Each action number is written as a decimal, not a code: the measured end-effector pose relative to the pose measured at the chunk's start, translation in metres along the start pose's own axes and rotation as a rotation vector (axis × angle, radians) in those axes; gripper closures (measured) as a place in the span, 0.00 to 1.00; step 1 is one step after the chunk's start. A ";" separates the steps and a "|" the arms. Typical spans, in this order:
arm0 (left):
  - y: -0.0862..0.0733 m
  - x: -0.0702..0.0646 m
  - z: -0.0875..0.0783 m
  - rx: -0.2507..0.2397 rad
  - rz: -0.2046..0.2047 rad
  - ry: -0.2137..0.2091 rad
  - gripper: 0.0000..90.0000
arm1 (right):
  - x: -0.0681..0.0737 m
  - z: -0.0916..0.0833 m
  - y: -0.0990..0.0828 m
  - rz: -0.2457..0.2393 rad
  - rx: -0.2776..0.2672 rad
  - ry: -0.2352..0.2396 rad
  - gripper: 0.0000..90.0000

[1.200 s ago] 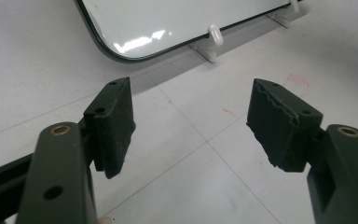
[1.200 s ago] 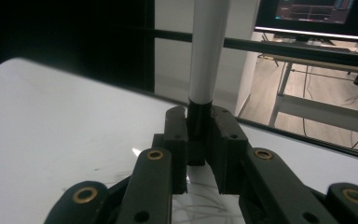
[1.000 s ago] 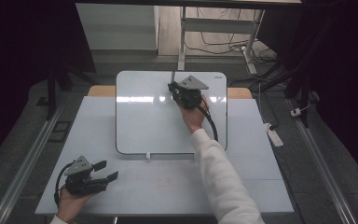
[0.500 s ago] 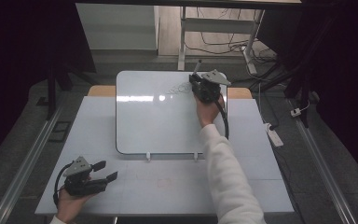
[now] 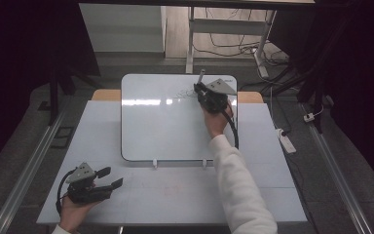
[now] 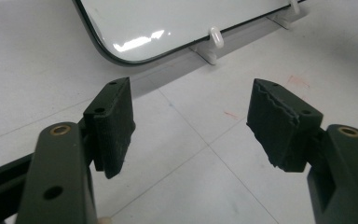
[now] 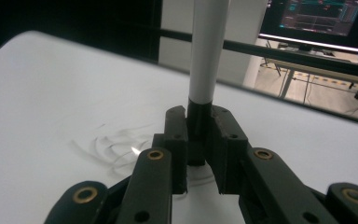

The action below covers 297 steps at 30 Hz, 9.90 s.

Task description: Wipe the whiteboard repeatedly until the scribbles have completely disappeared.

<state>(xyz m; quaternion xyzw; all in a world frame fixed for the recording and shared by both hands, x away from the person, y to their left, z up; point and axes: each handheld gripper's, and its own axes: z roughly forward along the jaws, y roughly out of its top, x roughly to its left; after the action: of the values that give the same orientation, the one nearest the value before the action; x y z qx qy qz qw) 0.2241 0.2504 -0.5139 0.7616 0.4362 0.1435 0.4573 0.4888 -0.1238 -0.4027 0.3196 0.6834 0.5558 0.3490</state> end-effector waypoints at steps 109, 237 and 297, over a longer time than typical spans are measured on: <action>0.002 -0.001 -0.009 -0.058 0.003 0.009 0.37 | 0.035 0.005 -0.012 0.055 -0.050 0.003 0.86; 0.001 0.000 -0.012 -0.082 -0.006 0.033 0.39 | 0.023 0.007 -0.016 0.039 -0.071 0.082 0.86; 0.002 -0.002 -0.016 -0.103 0.000 0.031 0.39 | 0.055 0.007 -0.027 0.073 -0.093 0.046 0.86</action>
<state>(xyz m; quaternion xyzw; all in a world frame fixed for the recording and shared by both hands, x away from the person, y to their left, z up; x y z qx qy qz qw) 0.2144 0.2574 -0.5033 0.7349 0.4351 0.1774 0.4891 0.4627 -0.0797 -0.4364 0.3148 0.6526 0.6067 0.3271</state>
